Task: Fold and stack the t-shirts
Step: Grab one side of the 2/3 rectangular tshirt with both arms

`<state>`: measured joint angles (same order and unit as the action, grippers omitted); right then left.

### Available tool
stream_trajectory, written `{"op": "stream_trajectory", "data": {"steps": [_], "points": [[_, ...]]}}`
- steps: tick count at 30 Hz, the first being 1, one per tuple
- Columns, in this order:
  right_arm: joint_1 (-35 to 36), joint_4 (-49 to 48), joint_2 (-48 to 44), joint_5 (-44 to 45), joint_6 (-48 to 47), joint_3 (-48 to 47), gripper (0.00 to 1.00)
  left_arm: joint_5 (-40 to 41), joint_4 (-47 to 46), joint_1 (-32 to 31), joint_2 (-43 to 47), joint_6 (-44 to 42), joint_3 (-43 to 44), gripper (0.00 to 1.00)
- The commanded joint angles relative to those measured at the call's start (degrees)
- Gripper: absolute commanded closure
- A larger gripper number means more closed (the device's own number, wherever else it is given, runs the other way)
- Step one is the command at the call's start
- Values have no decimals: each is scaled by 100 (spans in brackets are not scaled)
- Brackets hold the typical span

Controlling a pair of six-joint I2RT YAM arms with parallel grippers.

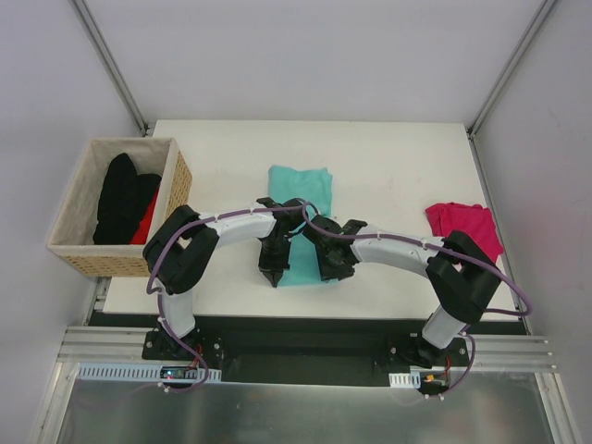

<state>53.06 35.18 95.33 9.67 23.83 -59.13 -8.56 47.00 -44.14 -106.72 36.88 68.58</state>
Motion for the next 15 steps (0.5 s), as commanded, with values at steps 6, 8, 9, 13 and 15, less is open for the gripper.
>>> {"op": "stream_trajectory", "data": {"steps": [6,8,9,13,15], "points": [[-15,-380,56,-141,279,165,65,-76,274,55,177,64,-55,100],[-15,-433,65,-150,297,200,73,-50,309,55,195,82,-64,100],[-6,-442,73,-167,297,209,76,-41,318,63,195,91,-64,100],[-6,-450,126,-141,297,209,95,-14,379,63,213,135,-37,100],[-15,-407,144,-89,297,201,99,3,389,55,221,152,-29,100]]}}
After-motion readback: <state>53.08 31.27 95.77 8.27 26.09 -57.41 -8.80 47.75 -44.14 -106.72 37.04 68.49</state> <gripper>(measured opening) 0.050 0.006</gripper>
